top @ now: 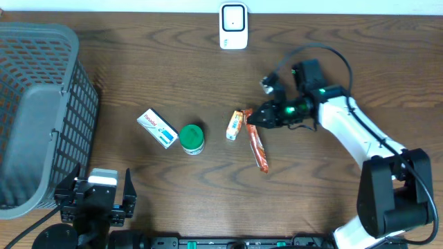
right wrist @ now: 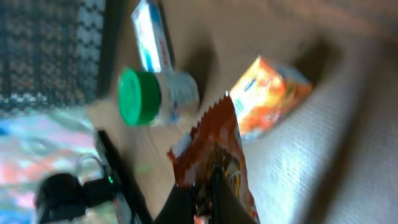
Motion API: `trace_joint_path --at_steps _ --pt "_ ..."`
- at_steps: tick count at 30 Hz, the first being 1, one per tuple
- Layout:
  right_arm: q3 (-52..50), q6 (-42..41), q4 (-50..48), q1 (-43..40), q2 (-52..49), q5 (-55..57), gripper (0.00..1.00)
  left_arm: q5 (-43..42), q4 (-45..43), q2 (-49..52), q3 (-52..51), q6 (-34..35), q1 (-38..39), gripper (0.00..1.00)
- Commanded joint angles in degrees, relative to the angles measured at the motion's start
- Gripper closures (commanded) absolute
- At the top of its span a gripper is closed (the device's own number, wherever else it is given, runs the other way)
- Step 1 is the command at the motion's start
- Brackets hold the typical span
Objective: Scan the item barcode
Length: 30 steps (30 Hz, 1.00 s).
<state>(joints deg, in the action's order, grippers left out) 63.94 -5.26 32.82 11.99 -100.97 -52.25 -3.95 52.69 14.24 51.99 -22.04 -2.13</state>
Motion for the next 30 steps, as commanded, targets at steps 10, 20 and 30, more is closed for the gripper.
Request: trace_joint_path --at_steps 10,20,30 --pt "-12.35 1.70 -16.92 -7.06 0.50 -17.27 0.99 0.09 0.02 0.24 -0.02 0.76 0.17 0.14" --pt "-13.05 11.69 -19.82 -7.08 0.50 -17.66 0.99 0.09 0.04 0.24 -0.02 0.76 0.17 0.14" --pt "-13.22 26.86 -19.78 -7.08 0.50 -17.09 0.99 0.11 0.02 0.24 -0.02 0.76 0.17 0.14"
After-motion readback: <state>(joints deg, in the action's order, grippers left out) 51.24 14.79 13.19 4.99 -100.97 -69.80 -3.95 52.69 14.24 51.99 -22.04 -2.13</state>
